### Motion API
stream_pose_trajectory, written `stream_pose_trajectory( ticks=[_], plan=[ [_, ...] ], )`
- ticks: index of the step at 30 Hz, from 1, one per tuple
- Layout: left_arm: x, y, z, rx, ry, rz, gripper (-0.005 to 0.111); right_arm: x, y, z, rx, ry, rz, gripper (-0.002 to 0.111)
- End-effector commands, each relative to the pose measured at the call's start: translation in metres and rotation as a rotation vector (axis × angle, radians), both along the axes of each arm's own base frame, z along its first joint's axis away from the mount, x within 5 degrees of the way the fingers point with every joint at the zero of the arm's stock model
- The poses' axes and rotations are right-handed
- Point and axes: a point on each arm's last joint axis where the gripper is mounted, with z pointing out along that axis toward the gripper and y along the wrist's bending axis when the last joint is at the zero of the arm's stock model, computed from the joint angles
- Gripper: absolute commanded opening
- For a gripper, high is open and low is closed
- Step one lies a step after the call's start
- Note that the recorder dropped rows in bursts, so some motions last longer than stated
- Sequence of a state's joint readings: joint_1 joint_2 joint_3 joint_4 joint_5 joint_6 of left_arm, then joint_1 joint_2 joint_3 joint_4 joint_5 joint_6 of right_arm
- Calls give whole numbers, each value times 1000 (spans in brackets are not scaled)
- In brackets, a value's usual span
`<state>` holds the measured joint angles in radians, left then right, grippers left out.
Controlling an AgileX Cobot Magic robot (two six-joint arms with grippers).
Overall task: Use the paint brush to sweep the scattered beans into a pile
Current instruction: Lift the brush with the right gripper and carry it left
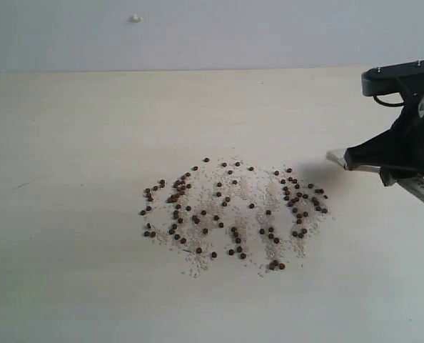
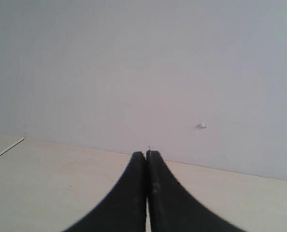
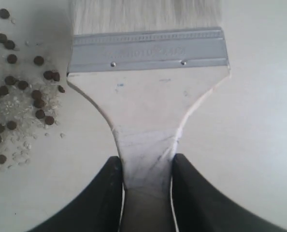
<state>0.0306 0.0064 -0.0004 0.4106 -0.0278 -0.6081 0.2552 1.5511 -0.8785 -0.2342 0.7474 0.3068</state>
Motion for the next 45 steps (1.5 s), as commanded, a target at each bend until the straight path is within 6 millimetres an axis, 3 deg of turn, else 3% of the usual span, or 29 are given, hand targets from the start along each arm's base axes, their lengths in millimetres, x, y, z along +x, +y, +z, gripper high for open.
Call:
stream_pose_trajectory(
  ticks=[1, 8, 18, 30, 34, 39, 45],
  plan=[
    [-1, 0, 1, 2, -11, 2, 0, -10, -3, 19, -7, -23, 24, 0],
    [-1, 0, 1, 2, -11, 2, 0, -27, 0, 22, 25, 116, 97, 0],
    [-1, 0, 1, 2, -11, 2, 0, -35, 2, 35, 41, 183, 154, 0],
    [-1, 0, 1, 2, -11, 2, 0, -26, 19, 74, 196, 214, 212, 0],
    [-1, 0, 1, 2, -11, 2, 0, -15, 30, 83, 273, 200, 245, 0],
    [-1, -3, 7, 75, -76, -19, 0, -3, 38, 90, 336, 182, 265, 0],
    [-6, -10, 22, -45, -255, -126, 0, 9, 44, 84, 366, 202, 264, 0]
  ],
)
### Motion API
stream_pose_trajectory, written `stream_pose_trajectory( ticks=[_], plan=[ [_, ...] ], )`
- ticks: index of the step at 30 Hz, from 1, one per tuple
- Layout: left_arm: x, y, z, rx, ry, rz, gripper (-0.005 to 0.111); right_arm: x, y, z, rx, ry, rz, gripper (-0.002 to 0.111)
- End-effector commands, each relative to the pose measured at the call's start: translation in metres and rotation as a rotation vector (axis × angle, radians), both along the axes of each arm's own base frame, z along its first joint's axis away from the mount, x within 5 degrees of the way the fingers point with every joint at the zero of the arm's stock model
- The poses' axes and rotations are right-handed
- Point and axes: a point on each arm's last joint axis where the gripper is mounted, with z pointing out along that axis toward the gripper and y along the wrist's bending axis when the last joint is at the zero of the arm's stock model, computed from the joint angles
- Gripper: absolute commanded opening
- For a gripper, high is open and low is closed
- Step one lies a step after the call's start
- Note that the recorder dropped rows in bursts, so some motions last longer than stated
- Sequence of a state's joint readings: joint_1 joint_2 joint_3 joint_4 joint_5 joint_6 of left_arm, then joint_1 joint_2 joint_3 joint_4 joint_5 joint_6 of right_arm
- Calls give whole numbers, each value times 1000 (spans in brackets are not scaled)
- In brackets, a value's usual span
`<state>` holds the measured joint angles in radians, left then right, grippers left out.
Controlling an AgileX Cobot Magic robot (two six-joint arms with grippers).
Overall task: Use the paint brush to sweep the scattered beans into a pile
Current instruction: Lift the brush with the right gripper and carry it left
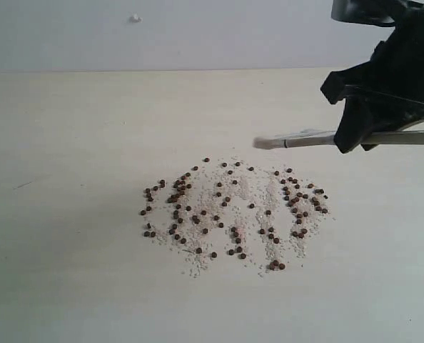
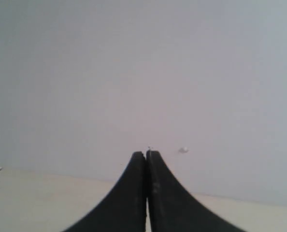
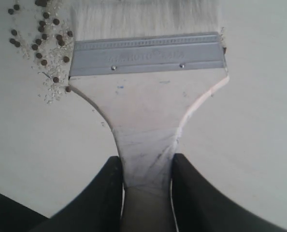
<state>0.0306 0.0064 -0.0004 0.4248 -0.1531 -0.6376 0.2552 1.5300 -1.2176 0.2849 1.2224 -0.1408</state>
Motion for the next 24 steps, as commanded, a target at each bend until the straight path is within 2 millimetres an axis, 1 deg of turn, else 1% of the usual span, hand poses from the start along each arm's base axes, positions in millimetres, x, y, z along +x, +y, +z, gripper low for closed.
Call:
stream_pose_trajectory(
  ticks=[1, 2, 4, 7, 9, 11, 12, 14, 16, 19, 22, 24],
  plan=[
    [-7, -8, 17, -44, -199, -103, 0, 7, 7, -4, 25, 13, 23, 0],
    [-10, -9, 22, -90, -261, -142, 0, 8, 10, -7, 19, 19, 48, 0],
    [-14, -14, 29, -111, -339, -210, 0, 9, 16, -13, 2, 31, 83, 0],
    [0, -19, 31, -23, -230, -234, 0, 12, 25, -15, -7, 32, 106, 0],
    [13, -24, 35, 51, -143, -266, 0, 14, 32, -16, -6, 35, 120, 0],
    [32, -30, 45, 125, -83, -328, 0, 14, 39, -15, -2, 32, 134, 0],
    [43, -32, 53, 154, -76, -358, 0, 15, 41, -15, -1, 28, 140, 0],
    [67, -36, 73, 239, -86, -398, 0, 17, 47, -12, 3, 22, 134, 0],
    [96, -43, 85, 332, -53, -478, 0, 17, 51, -9, 11, 13, 142, 0],
    [137, -51, 82, 501, 123, -640, 0, 18, 53, -5, 16, -3, 148, 0],
    [167, -52, 72, 647, 325, -767, 0, 19, 52, -5, 0, -10, 154, 0],
    [181, -54, 67, 633, 381, -822, 0, 20, 52, -8, -12, -4, 157, 0]
  ],
)
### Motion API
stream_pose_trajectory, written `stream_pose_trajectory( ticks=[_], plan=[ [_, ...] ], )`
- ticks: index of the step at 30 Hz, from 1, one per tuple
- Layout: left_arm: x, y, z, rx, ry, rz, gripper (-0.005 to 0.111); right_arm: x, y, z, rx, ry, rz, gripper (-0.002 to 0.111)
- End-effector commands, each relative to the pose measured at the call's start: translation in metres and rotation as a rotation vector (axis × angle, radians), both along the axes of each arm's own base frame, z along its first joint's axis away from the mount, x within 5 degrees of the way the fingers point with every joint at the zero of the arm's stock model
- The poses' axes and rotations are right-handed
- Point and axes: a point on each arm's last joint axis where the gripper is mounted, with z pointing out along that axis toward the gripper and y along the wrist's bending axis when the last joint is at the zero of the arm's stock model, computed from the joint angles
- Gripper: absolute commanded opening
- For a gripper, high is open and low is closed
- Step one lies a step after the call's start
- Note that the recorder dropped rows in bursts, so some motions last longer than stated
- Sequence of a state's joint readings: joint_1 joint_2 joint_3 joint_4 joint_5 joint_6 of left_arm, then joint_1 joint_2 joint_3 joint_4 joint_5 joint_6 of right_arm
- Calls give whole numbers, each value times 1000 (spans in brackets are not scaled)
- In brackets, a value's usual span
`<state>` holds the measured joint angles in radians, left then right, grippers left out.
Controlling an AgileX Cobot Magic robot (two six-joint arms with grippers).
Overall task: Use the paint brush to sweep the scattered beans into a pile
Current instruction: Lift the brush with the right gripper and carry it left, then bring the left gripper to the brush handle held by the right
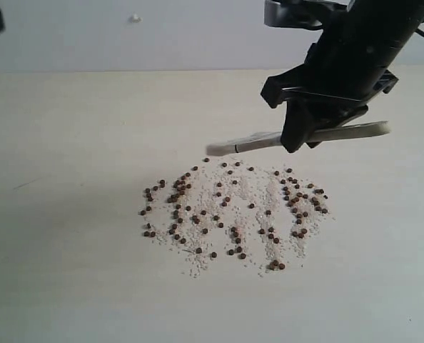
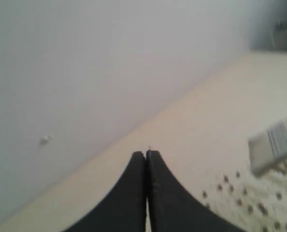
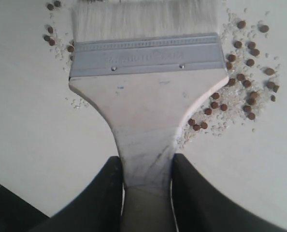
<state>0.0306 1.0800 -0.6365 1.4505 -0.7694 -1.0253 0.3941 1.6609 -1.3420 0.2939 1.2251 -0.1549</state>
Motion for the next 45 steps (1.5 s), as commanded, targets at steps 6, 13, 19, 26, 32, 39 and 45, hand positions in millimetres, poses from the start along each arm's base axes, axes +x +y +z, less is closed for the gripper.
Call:
stream_pose_trajectory(
  ticks=[6, 13, 19, 26, 32, 39, 45],
  plan=[
    [43, -29, -41, 232, 159, -271, 0, 8, 3, -12, -19, 23, 3, 0],
    [38, -100, -87, 450, 128, -466, 18, 11, 8, -21, 1, 66, -8, 0],
    [26, -144, -122, 650, 82, -516, 50, 9, 17, -19, 109, 89, 26, 0],
    [35, -154, -111, 609, 8, -508, 50, 9, 17, -19, 110, 89, 26, 0],
    [34, -160, -107, 572, -55, -551, 50, 9, 17, -20, 107, 91, 26, 0],
    [38, -166, -119, 545, -89, -579, 50, 9, 17, -20, 107, 90, 28, 0],
    [47, -172, -125, 525, -117, -569, 50, 9, 17, -20, 105, 89, 29, 0]
  ],
)
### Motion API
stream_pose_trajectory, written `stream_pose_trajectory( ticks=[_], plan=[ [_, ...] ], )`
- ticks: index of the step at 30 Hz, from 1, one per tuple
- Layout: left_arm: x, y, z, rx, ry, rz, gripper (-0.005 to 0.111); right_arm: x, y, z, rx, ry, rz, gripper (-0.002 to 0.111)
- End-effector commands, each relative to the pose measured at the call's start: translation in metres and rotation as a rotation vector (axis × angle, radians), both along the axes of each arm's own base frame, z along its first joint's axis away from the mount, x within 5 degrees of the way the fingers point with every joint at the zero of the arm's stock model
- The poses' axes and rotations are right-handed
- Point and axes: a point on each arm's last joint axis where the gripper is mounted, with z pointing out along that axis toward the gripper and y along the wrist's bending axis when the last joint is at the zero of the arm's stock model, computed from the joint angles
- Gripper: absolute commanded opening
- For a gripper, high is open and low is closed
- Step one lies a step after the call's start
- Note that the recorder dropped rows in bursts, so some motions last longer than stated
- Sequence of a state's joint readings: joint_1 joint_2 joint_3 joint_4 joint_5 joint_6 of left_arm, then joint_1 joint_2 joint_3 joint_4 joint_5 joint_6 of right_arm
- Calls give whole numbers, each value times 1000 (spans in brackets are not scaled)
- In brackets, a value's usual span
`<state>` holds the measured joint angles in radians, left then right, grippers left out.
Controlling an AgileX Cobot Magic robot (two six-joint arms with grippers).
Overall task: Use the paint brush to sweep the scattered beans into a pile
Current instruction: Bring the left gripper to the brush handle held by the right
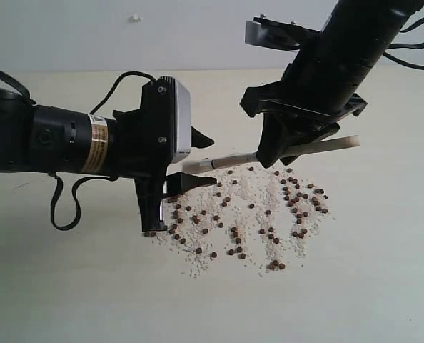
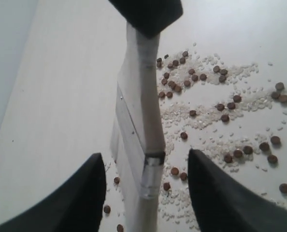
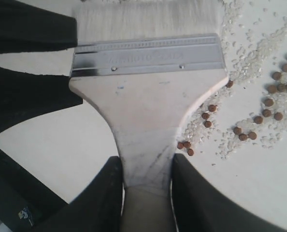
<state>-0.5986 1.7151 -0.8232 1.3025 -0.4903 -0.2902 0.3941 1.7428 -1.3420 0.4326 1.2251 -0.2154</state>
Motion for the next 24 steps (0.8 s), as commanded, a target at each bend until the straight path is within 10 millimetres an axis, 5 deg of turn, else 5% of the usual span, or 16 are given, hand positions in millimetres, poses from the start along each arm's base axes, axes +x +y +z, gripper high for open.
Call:
stream_pose_trajectory(
  ticks=[1, 20, 24],
  plan=[
    [6, -9, 1, -50, -6, -1, 50, 2, 2, 3, 11, -17, 8, 0],
    [15, -19, -13, -70, 33, -25, 49, 2, 2, 3, 10, -18, 8, 0],
    [15, -19, -13, -73, 34, -27, 36, 2, 2, 3, 10, -18, 8, 0]
  ],
)
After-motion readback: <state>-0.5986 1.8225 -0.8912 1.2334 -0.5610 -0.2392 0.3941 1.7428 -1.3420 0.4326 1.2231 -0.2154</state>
